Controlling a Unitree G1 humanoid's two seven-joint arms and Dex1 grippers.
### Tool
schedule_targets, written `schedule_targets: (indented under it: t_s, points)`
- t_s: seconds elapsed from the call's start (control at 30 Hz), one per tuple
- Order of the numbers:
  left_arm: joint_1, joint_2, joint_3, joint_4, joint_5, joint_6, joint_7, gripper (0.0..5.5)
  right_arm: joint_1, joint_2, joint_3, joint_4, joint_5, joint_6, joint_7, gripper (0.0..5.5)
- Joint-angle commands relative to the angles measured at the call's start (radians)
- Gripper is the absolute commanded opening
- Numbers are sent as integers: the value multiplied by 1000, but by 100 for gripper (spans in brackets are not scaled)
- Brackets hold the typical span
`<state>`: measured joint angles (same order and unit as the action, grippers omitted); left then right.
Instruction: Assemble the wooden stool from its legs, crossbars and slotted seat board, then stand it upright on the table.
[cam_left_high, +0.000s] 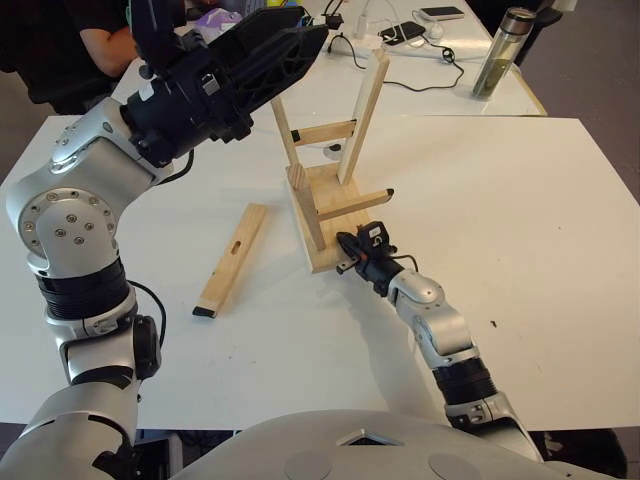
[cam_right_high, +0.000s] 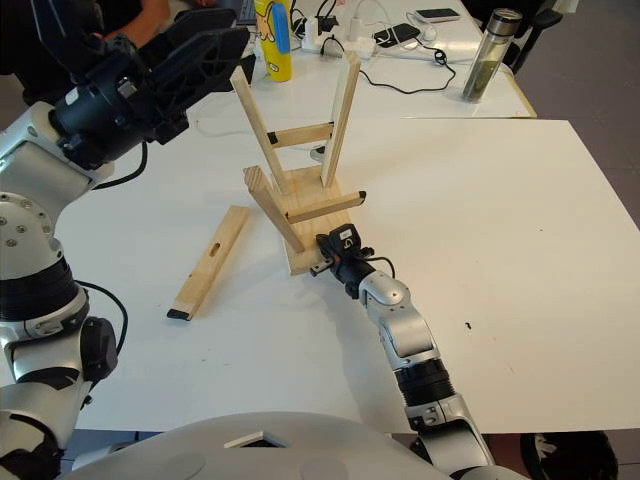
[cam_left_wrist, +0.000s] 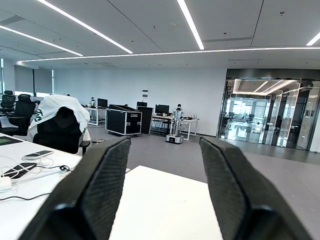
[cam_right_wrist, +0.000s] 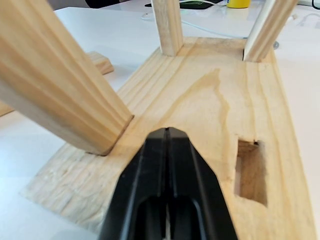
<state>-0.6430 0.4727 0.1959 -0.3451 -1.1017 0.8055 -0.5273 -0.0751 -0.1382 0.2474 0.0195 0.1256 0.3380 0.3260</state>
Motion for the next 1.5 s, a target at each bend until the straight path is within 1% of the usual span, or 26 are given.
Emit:
schedule_targets:
  t_s: [0.03,0.3,0.4,0.47,0.53,0.63,0.7,0.77,0.8,0.83,0.87,0.9,0.93,0.97,1.03,1.1,1.27,1.37,1.4,1.5]
  points:
    - [-26,-12,-46,-13,27,-4,-5,188,66,-7,8,84,-33,70,-22,0]
    - [0,-37,-160,26,142,-46,-78,68,69,1,18,82,-38,72,-28,0]
    - [2,-45,-190,54,183,-63,-115,25,71,5,22,80,-40,73,-33,0]
    - [-23,-50,-188,65,192,-67,-121,1,71,7,25,79,-41,74,-33,0]
    - [-86,-50,-155,71,179,-66,-111,1,74,7,28,74,-41,77,-34,0]
    - [-206,-48,-64,113,103,-48,-79,1,83,8,28,64,-38,81,-39,0]
    - [-208,-34,-65,142,109,-33,-102,1,92,9,30,59,-38,81,-43,0]
    - [-144,-25,-126,138,136,2,-130,1,98,11,35,56,-37,82,-45,0]
    - [-92,-13,-194,125,175,18,-147,1,99,12,38,52,-36,85,-46,0]
    - [-33,7,-292,115,241,17,-171,1,101,13,39,48,-35,87,-48,0]
    - [22,26,-390,115,324,-2,-187,1,102,15,42,44,-35,90,-50,0]
    - [72,36,-466,121,395,-28,-194,1,100,17,45,44,-34,92,-49,0]
    - [105,37,-513,129,449,-54,-192,1,97,18,48,45,-34,94,-47,0]
    - [122,33,-532,133,484,-76,-186,1,94,17,51,44,-34,96,-45,0]
    - [106,-2,-494,141,489,-103,-154,1,94,18,53,44,-34,96,-42,0]
    - [63,-35,-429,150,468,-119,-121,1,96,18,51,45,-32,96,-42,0]
    - [-20,-64,-296,125,420,-140,-82,1,98,18,50,48,-31,95,-45,0]
    - [-131,-70,-154,51,267,-73,-32,1,100,18,46,46,-31,95,-47,0]
    - [-191,-74,-97,41,191,-48,3,1,104,19,43,43,-31,95,-50,0]
    - [-345,-94,24,48,2,-19,114,1,113,19,38,41,-31,95,-55,0]
